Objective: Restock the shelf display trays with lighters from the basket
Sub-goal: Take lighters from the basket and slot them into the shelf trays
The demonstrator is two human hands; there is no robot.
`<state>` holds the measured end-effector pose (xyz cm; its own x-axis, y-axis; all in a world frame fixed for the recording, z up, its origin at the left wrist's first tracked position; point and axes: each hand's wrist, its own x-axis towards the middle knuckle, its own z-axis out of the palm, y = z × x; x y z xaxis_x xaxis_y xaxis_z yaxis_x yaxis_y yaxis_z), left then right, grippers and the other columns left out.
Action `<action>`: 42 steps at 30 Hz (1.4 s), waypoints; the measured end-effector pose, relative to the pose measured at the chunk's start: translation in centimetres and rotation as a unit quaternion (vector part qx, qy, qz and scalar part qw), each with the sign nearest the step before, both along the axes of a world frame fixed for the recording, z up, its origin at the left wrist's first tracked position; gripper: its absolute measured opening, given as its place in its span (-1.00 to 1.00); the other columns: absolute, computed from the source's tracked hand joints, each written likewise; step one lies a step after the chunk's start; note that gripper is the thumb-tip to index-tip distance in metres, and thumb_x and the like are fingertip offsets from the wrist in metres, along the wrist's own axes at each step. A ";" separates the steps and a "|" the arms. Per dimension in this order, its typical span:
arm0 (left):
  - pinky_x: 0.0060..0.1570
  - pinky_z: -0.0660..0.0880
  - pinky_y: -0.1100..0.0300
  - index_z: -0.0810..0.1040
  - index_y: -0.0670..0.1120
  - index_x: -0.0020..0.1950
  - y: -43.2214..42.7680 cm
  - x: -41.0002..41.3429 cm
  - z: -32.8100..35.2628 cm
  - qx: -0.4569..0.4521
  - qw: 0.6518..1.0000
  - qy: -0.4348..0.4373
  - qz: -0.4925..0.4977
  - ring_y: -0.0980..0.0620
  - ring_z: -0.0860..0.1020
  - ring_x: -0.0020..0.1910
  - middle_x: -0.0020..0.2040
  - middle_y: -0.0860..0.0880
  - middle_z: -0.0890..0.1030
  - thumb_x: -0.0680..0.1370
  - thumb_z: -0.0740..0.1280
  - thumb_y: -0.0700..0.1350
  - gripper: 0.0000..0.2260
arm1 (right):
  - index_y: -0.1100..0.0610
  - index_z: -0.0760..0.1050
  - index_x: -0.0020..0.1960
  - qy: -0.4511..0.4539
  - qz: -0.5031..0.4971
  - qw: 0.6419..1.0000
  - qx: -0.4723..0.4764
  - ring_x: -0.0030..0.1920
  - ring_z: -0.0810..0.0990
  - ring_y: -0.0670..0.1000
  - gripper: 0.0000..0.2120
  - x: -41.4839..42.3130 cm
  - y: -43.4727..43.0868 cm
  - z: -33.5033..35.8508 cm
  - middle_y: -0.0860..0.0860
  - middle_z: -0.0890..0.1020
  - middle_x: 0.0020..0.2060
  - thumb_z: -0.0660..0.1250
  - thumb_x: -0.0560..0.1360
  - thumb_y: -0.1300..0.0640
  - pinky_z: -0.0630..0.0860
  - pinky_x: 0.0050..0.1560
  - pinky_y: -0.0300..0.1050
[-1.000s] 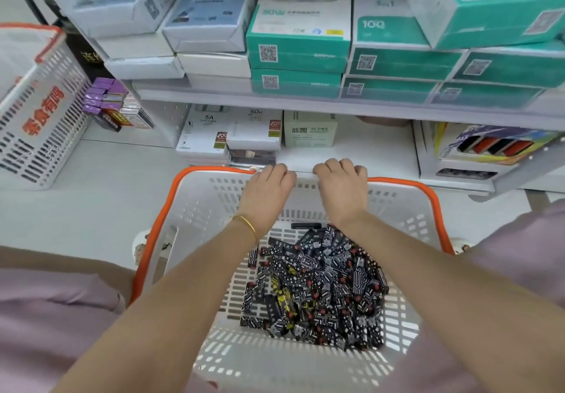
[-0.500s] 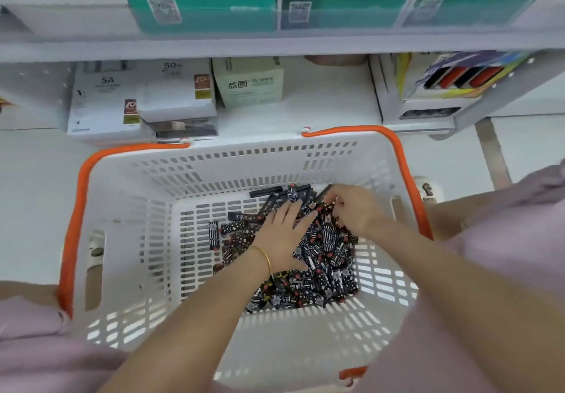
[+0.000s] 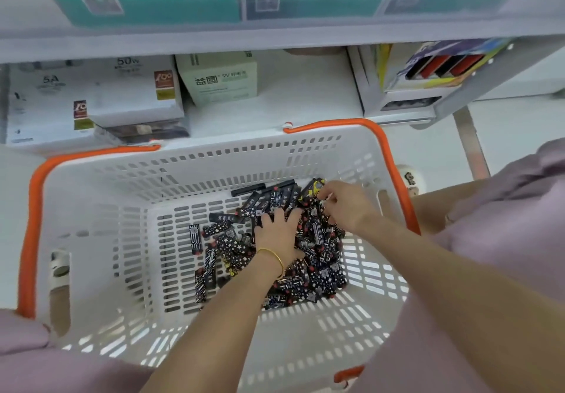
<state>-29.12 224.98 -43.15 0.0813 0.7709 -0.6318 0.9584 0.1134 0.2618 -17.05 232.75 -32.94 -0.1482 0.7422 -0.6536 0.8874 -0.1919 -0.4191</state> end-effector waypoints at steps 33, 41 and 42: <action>-0.49 0.34 0.37 0.14 -0.31 0.37 -1.1 -9.7 16.8 -0.036 0.654 -0.556 0.512 0.12 0.37 -0.40 -0.31 -0.09 0.46 0.36 0.48 -0.23 -0.29 | 0.17 0.45 0.10 0.192 -0.022 0.975 -0.113 -0.25 0.56 0.03 -0.86 -4.3 -0.6 9.0 0.13 0.57 -0.15 0.18 0.58 0.28 0.59 -0.19 -0.14; -0.40 0.44 0.35 0.45 -0.20 -0.02 -3.4 -11.7 23.4 0.048 0.699 -0.558 0.444 0.11 0.44 -0.40 -0.32 -0.08 0.45 0.47 0.37 -0.33 -0.85 | 0.17 0.45 0.04 0.429 -0.063 0.887 -0.159 -0.22 0.64 0.08 -0.80 -7.4 -1.8 14.0 0.17 0.62 -0.17 0.19 0.52 0.42 0.60 -0.18 -0.05; -0.39 0.45 0.34 0.47 -0.17 -0.08 -3.7 -11.9 24.5 0.068 0.707 -0.553 0.435 0.12 0.46 -0.39 -0.33 -0.06 0.47 0.48 0.36 -0.33 -0.89 | 0.18 0.46 0.03 0.452 -0.052 0.876 -0.158 -0.23 0.64 0.07 -0.79 -7.6 -1.8 15.1 0.16 0.62 -0.18 0.18 0.52 0.43 0.61 -0.18 -0.05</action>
<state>-41.02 221.25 -18.61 -0.0743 0.8808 -0.4677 -0.2580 0.4360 0.8622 -24.69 230.93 -17.88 -0.6539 0.5858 -0.4788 0.1911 -0.4845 -0.8537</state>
